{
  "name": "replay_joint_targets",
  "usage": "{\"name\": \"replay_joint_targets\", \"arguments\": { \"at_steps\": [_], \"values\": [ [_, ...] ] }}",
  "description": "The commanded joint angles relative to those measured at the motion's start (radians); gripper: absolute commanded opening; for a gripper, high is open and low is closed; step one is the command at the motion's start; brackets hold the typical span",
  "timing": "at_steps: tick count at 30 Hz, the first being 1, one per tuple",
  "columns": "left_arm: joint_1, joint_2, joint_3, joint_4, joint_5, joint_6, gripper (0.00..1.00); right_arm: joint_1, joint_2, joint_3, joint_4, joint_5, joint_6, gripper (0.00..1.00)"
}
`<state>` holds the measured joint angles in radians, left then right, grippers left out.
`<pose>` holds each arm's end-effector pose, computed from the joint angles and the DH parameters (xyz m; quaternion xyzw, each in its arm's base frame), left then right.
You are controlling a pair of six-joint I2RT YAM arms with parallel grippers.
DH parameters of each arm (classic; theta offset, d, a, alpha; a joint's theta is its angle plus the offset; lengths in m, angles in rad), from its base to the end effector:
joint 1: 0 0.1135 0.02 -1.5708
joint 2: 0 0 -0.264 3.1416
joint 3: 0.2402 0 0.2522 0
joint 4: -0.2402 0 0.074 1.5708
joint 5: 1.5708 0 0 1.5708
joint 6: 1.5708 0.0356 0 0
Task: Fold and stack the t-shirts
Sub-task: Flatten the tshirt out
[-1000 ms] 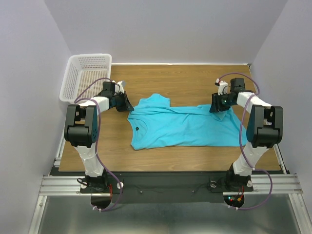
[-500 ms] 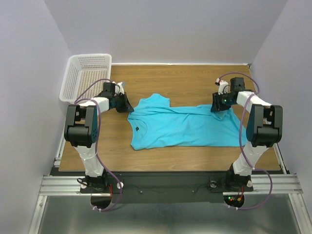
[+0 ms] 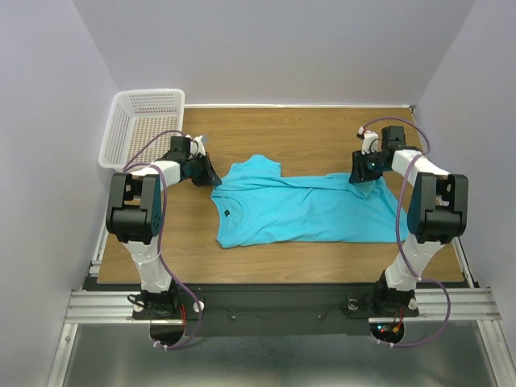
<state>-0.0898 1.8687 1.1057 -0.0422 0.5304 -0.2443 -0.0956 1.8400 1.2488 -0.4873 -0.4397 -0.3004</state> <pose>0.3854 -0.0528 0.1645 0.0285 0.9001 -0.2997 0.3150 0.3770 -0.0209 0.1877 -0.1496 0.9361 0.1606 0.2748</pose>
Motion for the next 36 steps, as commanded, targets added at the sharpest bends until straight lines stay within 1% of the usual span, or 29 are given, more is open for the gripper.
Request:
{"name": "replay_joint_targets", "arguments": {
  "at_steps": [1, 16, 18, 19, 20, 22, 25, 29, 36],
  "values": [
    [0.004, -0.057, -0.007, 0.005, 0.016, 0.017, 0.0, 0.01, -0.033, 0.04, 0.009, 0.016, 0.007, 0.42],
    [0.004, -0.057, -0.006, 0.007, 0.017, 0.019, 0.0, 0.01, -0.025, 0.055, 0.01, 0.035, 0.024, 0.21],
    [0.004, -0.056, -0.006, 0.005, 0.017, 0.019, 0.0, 0.01, -0.028, 0.058, 0.012, 0.032, 0.029, 0.23],
    [0.004, -0.055, -0.006, 0.005, 0.017, 0.019, 0.0, 0.008, -0.03, 0.063, 0.012, 0.029, 0.033, 0.26],
    [0.004, -0.055, -0.006, 0.005, 0.017, 0.019, 0.0, 0.008, -0.031, 0.064, 0.012, 0.026, 0.037, 0.32],
    [0.004, -0.055, -0.006, 0.005, 0.017, 0.019, 0.0, 0.008, -0.03, 0.07, 0.01, 0.021, 0.043, 0.34],
    [0.004, -0.055, -0.006, 0.004, 0.017, 0.019, 0.0, 0.008, -0.027, 0.07, 0.01, 0.021, 0.046, 0.33],
    [0.004, -0.055, -0.006, 0.004, 0.016, 0.019, 0.0, 0.008, -0.022, 0.064, 0.01, 0.024, 0.044, 0.27],
    [0.004, -0.054, -0.006, 0.004, 0.017, 0.019, 0.0, 0.008, -0.019, 0.054, 0.009, 0.015, 0.041, 0.28]
  ]
}}
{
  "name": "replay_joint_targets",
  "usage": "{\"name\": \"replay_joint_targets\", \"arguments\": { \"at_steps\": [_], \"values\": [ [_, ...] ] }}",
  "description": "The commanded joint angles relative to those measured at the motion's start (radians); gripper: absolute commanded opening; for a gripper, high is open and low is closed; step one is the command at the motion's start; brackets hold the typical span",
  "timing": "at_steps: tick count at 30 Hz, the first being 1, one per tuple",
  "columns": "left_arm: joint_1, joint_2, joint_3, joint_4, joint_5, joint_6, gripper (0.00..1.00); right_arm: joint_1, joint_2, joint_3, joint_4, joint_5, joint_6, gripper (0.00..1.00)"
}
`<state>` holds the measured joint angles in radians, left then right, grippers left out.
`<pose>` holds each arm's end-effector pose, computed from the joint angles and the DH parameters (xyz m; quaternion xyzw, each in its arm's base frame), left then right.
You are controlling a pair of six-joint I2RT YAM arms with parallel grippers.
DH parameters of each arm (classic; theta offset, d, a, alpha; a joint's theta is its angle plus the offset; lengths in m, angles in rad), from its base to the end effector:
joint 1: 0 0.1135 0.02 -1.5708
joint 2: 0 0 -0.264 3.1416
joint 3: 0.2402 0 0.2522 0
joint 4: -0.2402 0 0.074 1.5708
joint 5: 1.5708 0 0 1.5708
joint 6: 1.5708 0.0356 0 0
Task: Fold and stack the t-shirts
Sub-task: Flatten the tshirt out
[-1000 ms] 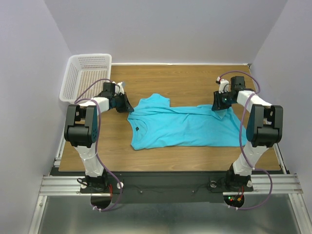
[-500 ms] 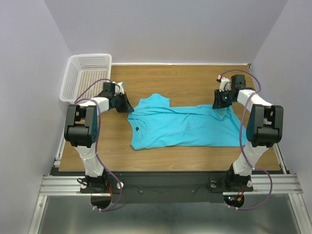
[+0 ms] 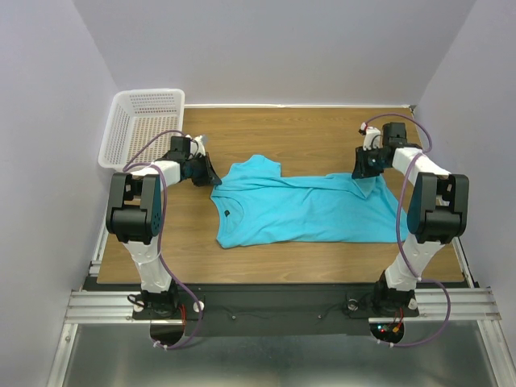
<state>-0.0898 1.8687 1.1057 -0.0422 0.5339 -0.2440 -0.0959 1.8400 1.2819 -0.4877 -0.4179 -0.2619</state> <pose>0.3853 -0.0529 0.1645 0.0293 0.8997 -0.3012 0.3146 0.3828 -0.0223 0.1970 -0.1320 0.9370 0.1520 0.2854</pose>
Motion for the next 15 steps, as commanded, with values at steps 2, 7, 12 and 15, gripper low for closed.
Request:
{"name": "replay_joint_targets", "arguments": {
  "at_steps": [2, 7, 12, 15],
  "values": [
    [0.004, -0.054, -0.006, 0.004, 0.015, 0.018, 0.0, 0.009, -0.019, 0.017, 0.009, -0.01, 0.001, 0.29],
    [0.004, -0.054, -0.006, 0.004, 0.017, 0.018, 0.0, 0.009, -0.024, -0.01, 0.008, -0.019, -0.003, 0.31],
    [0.004, -0.054, -0.004, 0.005, 0.017, 0.018, 0.0, 0.009, -0.024, -0.023, 0.006, -0.015, -0.008, 0.28],
    [0.004, -0.055, -0.006, 0.004, 0.015, 0.018, 0.0, 0.007, -0.021, -0.021, 0.005, -0.015, -0.01, 0.24]
  ]
}}
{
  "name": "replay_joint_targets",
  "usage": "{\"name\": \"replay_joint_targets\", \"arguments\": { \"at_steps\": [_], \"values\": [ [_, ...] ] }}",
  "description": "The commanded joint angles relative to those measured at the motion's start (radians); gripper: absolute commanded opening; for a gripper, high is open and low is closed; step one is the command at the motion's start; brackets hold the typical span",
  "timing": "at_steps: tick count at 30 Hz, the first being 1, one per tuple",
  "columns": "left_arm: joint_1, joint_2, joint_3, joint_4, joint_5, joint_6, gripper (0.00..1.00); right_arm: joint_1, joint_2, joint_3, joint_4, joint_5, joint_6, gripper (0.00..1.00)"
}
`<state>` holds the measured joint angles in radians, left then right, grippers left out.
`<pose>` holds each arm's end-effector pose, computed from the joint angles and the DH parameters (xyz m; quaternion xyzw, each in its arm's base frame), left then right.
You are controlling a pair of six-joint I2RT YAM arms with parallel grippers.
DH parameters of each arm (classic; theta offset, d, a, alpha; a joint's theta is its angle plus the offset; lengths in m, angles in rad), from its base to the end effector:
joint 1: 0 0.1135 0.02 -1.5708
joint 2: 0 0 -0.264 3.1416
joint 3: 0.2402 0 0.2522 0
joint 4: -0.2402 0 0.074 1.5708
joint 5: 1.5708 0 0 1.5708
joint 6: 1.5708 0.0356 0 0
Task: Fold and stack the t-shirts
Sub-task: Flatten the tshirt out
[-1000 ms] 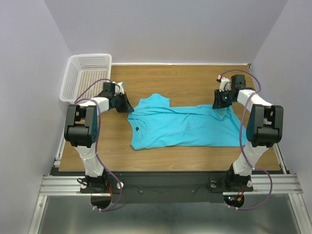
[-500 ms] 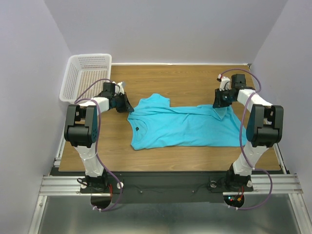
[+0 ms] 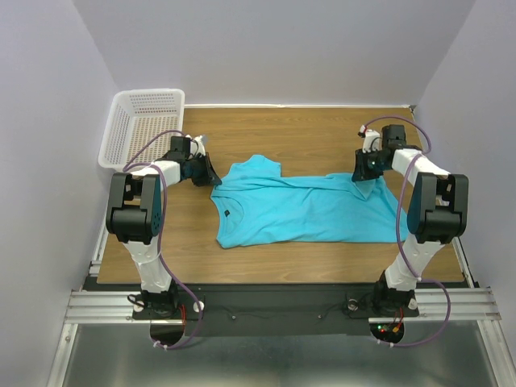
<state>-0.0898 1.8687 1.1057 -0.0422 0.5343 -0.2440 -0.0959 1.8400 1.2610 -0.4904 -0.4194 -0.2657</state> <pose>0.3853 -0.0529 0.1645 0.0294 0.8997 -0.3013 0.3146 0.3789 -0.0219 0.1908 -0.1318 0.9397 0.1547 0.2750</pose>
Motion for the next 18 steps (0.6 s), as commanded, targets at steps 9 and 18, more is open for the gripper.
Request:
{"name": "replay_joint_targets", "arguments": {
  "at_steps": [9, 18],
  "values": [
    [0.004, -0.059, -0.004, 0.004, 0.015, 0.018, 0.0, 0.005, -0.039, 0.024, 0.004, -0.022, 0.036, 0.01],
    [0.005, -0.079, 0.02, 0.008, 0.001, 0.008, 0.0, -0.094, -0.125, 0.121, 0.006, -0.076, 0.14, 0.01]
  ]
}}
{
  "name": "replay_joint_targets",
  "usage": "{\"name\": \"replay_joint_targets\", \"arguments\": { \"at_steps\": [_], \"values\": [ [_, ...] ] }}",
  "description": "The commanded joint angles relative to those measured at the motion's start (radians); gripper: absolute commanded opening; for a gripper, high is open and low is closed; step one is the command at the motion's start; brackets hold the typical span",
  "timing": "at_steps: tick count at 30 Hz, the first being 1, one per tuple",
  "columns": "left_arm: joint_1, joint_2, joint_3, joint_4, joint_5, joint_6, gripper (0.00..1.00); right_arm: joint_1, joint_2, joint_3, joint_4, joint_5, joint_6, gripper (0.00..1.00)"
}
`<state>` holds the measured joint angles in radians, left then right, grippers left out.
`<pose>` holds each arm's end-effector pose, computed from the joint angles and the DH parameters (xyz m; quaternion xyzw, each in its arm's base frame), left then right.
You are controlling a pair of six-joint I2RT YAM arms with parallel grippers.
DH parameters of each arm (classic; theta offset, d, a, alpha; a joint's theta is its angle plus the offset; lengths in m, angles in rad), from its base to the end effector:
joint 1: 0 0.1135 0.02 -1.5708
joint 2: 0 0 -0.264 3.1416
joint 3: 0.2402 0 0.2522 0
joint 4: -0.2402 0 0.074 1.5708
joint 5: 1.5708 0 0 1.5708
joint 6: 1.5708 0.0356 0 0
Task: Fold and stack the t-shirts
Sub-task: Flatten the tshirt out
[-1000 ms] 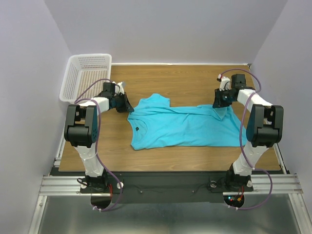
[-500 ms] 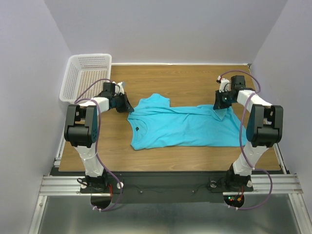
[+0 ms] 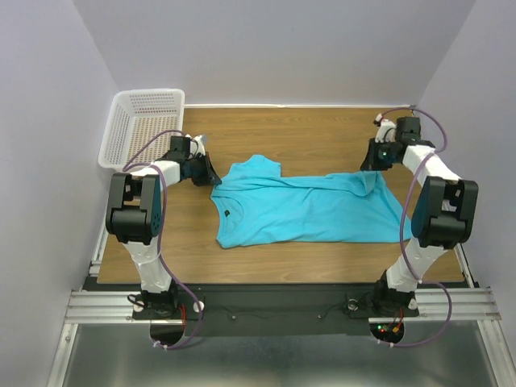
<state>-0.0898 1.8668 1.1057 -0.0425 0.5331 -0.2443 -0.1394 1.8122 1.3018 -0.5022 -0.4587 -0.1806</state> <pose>0.3852 -0.0529 0.1652 0.0293 0.8995 -0.3009 0.3154 0.3807 -0.0375 0.2127 -0.0819 0.9346 0.1730 0.2997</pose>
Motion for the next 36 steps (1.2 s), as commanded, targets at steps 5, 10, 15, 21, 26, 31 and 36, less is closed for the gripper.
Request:
{"name": "replay_joint_targets", "arguments": {
  "at_steps": [5, 10, 15, 21, 26, 31, 36],
  "values": [
    [0.013, -0.087, 0.031, 0.024, -0.001, -0.018, 0.0, -0.11, -0.137, 0.123, 0.04, 0.003, 0.099, 0.01],
    [0.022, -0.115, 0.08, 0.085, -0.007, -0.091, 0.0, -0.193, -0.151, 0.195, 0.108, 0.057, 0.177, 0.01],
    [0.05, -0.147, 0.117, 0.183, -0.033, -0.205, 0.0, -0.212, -0.174, 0.211, 0.185, 0.13, 0.266, 0.01],
    [0.061, -0.135, 0.154, 0.248, -0.032, -0.291, 0.0, -0.212, -0.165, 0.151, 0.264, 0.195, 0.363, 0.01],
    [0.065, -0.155, 0.142, 0.305, -0.045, -0.309, 0.0, -0.212, -0.223, 0.083, 0.387, 0.12, 0.435, 0.01],
    [0.068, -0.175, 0.138, 0.339, -0.039, -0.311, 0.0, -0.212, -0.266, 0.096, 0.412, 0.15, 0.457, 0.0],
    [0.068, -0.207, 0.094, 0.364, -0.048, -0.325, 0.0, -0.212, -0.309, 0.086, 0.406, 0.129, 0.475, 0.01]
  ]
}}
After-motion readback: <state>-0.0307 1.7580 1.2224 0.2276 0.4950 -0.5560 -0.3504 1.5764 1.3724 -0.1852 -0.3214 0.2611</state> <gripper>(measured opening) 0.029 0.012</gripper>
